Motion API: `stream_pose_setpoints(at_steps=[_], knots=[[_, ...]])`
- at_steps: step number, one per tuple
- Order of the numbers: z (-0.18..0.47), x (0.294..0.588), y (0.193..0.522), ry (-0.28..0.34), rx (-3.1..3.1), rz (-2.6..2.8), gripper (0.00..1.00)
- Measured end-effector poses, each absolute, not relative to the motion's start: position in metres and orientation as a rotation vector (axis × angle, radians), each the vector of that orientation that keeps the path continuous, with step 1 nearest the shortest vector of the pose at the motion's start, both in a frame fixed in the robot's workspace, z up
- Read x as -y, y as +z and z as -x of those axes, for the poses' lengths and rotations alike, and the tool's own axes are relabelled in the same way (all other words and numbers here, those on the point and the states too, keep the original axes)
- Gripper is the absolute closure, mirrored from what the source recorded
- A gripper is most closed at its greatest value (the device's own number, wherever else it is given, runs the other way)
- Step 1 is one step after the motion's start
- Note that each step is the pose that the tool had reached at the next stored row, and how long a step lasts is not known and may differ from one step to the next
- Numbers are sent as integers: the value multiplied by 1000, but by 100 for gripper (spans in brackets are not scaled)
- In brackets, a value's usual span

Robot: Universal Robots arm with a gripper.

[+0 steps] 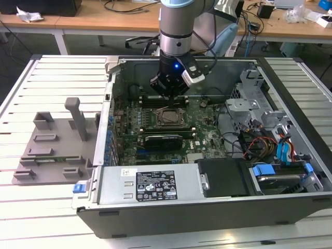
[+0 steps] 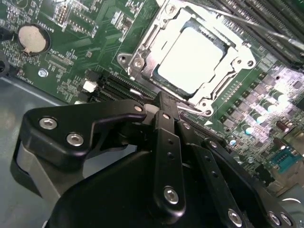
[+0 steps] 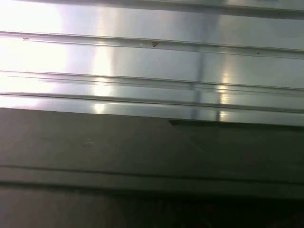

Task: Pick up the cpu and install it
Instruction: 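Install the first cpu locking lever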

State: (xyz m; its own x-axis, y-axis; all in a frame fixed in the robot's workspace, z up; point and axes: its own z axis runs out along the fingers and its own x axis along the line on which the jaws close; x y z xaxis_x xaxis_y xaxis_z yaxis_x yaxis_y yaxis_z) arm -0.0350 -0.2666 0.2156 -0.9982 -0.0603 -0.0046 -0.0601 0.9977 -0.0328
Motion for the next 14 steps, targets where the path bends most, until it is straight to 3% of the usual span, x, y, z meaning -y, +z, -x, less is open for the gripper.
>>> stream_pose_setpoints(at_steps=[3,14], knots=[[35,267,216,-3,-3134,94,89],[28,271,215,0,-3137,95,89]])
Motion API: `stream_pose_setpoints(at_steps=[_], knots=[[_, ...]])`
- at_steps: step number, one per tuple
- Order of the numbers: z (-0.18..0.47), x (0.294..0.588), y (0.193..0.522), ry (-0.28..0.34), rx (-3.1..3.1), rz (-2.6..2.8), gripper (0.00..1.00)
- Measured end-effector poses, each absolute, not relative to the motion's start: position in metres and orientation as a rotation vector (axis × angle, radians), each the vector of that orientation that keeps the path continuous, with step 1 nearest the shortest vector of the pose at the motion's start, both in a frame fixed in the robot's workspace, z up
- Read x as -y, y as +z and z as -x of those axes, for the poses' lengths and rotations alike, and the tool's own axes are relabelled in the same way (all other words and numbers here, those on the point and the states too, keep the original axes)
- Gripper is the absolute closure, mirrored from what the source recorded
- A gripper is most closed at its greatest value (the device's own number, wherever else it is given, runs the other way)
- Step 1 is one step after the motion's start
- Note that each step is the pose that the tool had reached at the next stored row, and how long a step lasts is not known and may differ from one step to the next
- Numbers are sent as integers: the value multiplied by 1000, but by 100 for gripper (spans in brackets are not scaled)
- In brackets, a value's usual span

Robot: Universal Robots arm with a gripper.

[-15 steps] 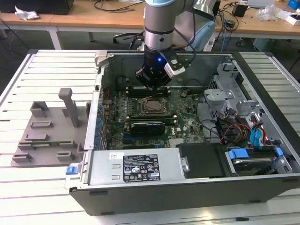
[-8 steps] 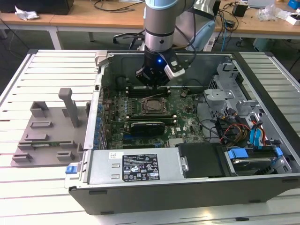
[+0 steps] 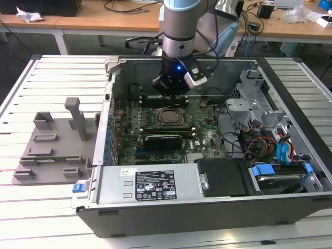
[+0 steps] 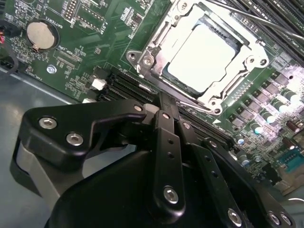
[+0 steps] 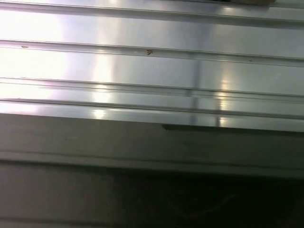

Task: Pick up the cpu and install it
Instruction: 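Install the first cpu locking lever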

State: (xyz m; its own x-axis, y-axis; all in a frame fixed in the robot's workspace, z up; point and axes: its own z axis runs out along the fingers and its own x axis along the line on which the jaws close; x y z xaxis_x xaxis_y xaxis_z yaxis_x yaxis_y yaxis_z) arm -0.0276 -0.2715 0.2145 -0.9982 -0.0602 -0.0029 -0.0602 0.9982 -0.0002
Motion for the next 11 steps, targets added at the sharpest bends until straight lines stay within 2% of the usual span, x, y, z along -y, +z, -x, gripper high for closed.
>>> stream_pose_setpoints(at_steps=[11], knots=[[15,272,208,0,-3151,95,89]])
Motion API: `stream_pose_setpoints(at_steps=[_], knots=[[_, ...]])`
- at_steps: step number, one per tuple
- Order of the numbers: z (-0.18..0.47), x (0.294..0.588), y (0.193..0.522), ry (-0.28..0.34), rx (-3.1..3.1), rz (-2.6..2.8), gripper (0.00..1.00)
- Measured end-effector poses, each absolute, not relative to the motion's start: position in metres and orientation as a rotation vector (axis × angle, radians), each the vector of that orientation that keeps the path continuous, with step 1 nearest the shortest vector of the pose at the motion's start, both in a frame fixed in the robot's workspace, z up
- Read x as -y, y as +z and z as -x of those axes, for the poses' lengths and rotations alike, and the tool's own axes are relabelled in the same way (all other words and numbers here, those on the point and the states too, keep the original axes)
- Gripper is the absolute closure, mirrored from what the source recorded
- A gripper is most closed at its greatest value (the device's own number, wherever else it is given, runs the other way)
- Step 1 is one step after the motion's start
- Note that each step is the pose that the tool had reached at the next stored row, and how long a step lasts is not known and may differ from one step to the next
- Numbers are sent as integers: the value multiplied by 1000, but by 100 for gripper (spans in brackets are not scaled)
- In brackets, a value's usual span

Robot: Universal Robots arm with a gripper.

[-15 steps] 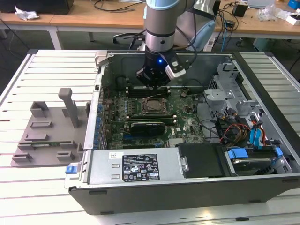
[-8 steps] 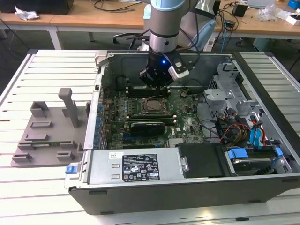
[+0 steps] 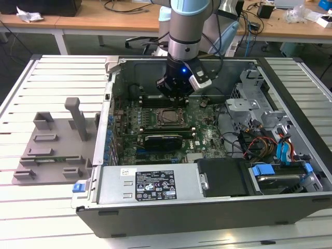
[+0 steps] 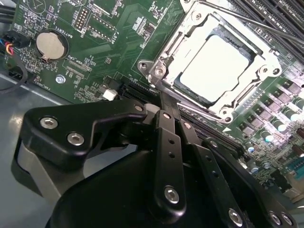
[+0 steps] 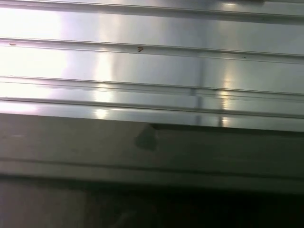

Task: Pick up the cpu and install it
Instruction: 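Install the first cpu locking lever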

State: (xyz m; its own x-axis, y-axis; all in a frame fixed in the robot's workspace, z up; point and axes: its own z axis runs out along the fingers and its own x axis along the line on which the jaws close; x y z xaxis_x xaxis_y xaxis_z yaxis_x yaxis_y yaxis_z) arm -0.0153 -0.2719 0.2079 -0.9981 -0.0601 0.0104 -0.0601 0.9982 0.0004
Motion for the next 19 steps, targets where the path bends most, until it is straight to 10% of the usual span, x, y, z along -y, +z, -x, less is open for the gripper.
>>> stream_pose_setpoints(at_steps=[19], knots=[[11,280,202,4,3125,-94,89]])
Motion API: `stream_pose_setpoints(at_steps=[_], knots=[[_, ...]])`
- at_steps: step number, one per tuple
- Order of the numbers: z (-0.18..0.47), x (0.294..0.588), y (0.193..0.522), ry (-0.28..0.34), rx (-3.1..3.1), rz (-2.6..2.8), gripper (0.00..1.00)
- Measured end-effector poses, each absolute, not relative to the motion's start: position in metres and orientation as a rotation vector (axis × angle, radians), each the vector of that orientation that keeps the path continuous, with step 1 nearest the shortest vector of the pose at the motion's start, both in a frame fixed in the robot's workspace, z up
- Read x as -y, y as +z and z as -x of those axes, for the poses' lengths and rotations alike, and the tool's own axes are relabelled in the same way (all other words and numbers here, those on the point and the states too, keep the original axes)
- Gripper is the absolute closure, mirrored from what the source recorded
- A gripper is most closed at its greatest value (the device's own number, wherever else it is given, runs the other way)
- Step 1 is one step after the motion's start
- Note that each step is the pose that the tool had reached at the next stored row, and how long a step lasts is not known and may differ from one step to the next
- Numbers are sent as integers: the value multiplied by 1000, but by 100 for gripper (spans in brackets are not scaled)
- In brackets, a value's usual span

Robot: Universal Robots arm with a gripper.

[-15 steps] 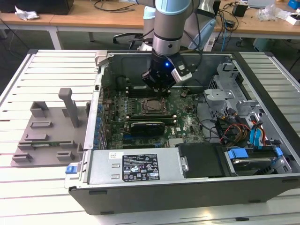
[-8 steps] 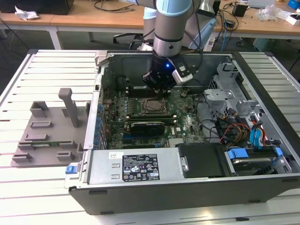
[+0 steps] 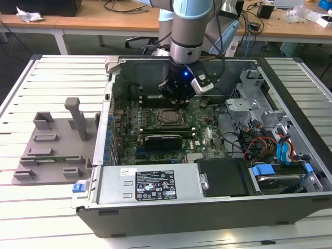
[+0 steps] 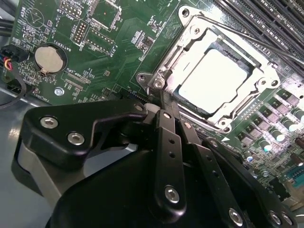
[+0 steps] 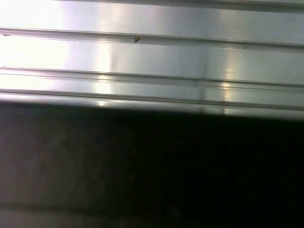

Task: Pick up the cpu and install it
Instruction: 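Install the first cpu locking lever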

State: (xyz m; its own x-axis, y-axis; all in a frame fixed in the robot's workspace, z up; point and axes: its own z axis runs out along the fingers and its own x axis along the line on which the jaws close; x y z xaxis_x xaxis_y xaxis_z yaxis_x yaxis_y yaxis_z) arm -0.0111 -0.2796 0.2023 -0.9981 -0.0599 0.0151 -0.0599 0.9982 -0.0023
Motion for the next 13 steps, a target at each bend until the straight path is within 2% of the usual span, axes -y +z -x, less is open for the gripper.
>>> stream_pose_setpoints(at_steps=[8,13], knots=[[11,277,201,-1,3126,-94,89],[11,277,214,9,3132,-94,89]])
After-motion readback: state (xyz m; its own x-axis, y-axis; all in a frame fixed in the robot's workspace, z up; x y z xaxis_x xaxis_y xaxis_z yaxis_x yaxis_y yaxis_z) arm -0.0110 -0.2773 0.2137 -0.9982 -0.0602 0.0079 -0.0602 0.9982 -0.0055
